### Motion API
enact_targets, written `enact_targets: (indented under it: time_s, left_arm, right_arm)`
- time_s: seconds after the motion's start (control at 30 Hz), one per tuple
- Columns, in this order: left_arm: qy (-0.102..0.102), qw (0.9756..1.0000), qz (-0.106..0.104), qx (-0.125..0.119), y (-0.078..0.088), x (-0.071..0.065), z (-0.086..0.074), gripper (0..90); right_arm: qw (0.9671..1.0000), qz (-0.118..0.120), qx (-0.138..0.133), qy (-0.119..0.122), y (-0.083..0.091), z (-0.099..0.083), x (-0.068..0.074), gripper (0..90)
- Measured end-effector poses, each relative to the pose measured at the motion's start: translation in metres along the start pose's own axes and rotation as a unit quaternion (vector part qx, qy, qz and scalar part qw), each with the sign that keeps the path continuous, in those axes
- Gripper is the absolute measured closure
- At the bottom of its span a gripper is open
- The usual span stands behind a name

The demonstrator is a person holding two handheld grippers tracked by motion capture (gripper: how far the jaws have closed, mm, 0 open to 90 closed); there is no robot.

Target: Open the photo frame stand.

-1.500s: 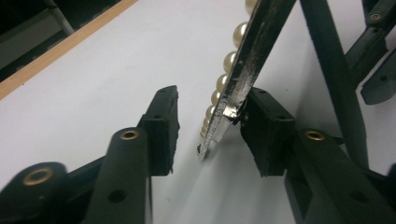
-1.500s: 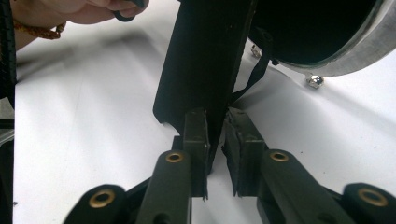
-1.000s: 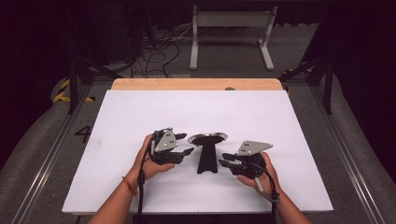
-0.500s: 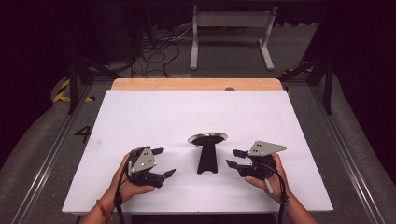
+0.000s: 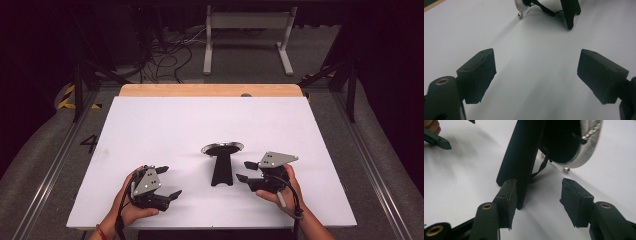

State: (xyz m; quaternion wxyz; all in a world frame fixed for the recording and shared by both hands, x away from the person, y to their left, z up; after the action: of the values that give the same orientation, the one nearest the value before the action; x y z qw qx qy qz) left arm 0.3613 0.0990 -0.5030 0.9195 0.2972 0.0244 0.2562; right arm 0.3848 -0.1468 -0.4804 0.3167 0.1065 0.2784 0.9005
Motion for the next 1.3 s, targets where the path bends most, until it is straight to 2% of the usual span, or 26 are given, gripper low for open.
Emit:
enact_targets:
  time_s: [0.13,0.17,0.2,0.3,0.4,0.47,0.5,0.53,0.57,0.6,0.67,0.7,0.8,0.93,1.1,1.13,1.17,1.23,1.27,1.3]
  left_arm:
    - [-0.003,1.0000,0.005,0.005,0.000,-0.001,-0.001,18.7]
    - [-0.005,0.9999,0.008,0.007,0.000,-0.001,-0.001,21.0]
    - [-0.005,0.9999,0.007,0.006,0.000,0.000,0.000,21.0]
    - [-0.002,0.9996,0.029,-0.001,-0.003,0.012,0.012,26.2]
    - [0.015,0.9995,0.025,-0.009,-0.010,0.021,0.025,29.8]
    - [0.004,0.9994,0.034,-0.008,-0.018,0.026,0.038,34.9]
    - [0.006,0.9993,0.034,-0.015,-0.021,0.027,0.044,35.2]
    - [0.008,0.9995,0.022,-0.022,-0.026,0.027,0.050,37.4]
    - [0.006,0.9995,0.020,-0.025,-0.030,0.027,0.055,38.1]
    - [0.002,0.9994,0.019,-0.028,-0.033,0.027,0.059,36.9]
    - [0.006,0.9991,0.014,-0.041,-0.041,0.029,0.072,36.5]
    - [0.006,0.9991,0.014,-0.041,-0.041,0.029,0.072,35.4]
    - [0.015,0.9986,-0.001,-0.050,-0.051,0.031,0.086,31.1]
    - [0.023,0.9972,-0.004,-0.071,-0.058,0.032,0.099,31.3]
    - [0.012,0.9979,0.004,-0.064,-0.070,0.029,0.105,35.2]
    - [0.005,0.9981,0.008,-0.061,-0.072,0.030,0.106,36.5]
    - [0.005,0.9982,-0.007,-0.059,-0.076,0.028,0.107,44.2]
    - [0.001,0.9985,-0.013,-0.052,-0.078,0.027,0.106,45.6]
    - [-0.004,0.9990,-0.018,-0.041,-0.082,0.026,0.103,48.7]
    - [-0.008,0.9994,-0.014,-0.031,-0.086,0.026,0.100,52.0]
  right_arm:
    - [0.9999,-0.009,-0.003,0.009,-0.001,0.004,-0.001,49.2]
    - [0.9998,-0.012,-0.016,0.005,0.003,0.012,-0.005,50.7]
    - [0.9998,-0.012,-0.016,0.005,0.003,0.012,-0.005,50.7]
    - [0.9993,-0.015,-0.033,-0.005,0.011,0.021,-0.011,54.9]
    - [0.9995,-0.016,-0.028,-0.006,0.010,0.019,-0.010,56.8]
    - [0.9996,-0.015,-0.022,-0.003,0.005,0.017,-0.007,56.9]
    - [0.9997,-0.015,-0.017,-0.001,0.003,0.015,-0.006,56.8]
    - [0.9998,-0.013,-0.016,-0.002,0.001,0.015,-0.005,56.8]
    - [0.9998,-0.013,-0.015,-0.001,0.000,0.014,-0.004,56.8]
    - [0.9998,-0.013,-0.014,0.000,-0.001,0.013,-0.004,56.8]
    - [0.9998,-0.014,-0.014,-0.003,-0.002,0.012,-0.004,56.8]
    - [0.9998,-0.014,-0.014,-0.003,-0.002,0.012,-0.004,56.8]
    - [0.9999,-0.010,-0.009,-0.005,-0.004,0.009,-0.003,56.3]
    - [0.9999,-0.006,-0.005,-0.007,-0.007,0.007,-0.002,55.7]
    - [0.9999,-0.004,-0.003,-0.009,-0.008,0.006,0.001,53.7]
    - [1.0000,-0.005,-0.002,-0.008,-0.009,0.005,0.002,52.8]
    - [0.9999,-0.003,0.001,-0.011,-0.011,0.004,0.004,50.8]
    - [0.9999,-0.001,0.002,-0.013,-0.012,0.004,0.004,49.4]
    - [0.9999,0.000,0.003,-0.016,-0.013,0.003,0.005,48.6]
    - [0.9996,0.010,0.004,-0.025,-0.016,0.001,0.007,47.9]
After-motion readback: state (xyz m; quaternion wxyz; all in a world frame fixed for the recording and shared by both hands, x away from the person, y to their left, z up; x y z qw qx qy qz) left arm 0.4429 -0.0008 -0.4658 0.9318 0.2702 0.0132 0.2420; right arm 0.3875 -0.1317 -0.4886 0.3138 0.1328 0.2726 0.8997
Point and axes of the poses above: each handheld gripper's, and its own axes: y roughly backward along the jaws, z roughly out of its top, x roughly to its left, the point moved 10 cm from there along -y, roughly forward along the jaws, and after that the axes turned 2 degrees about -z, right-handed, at the moved point
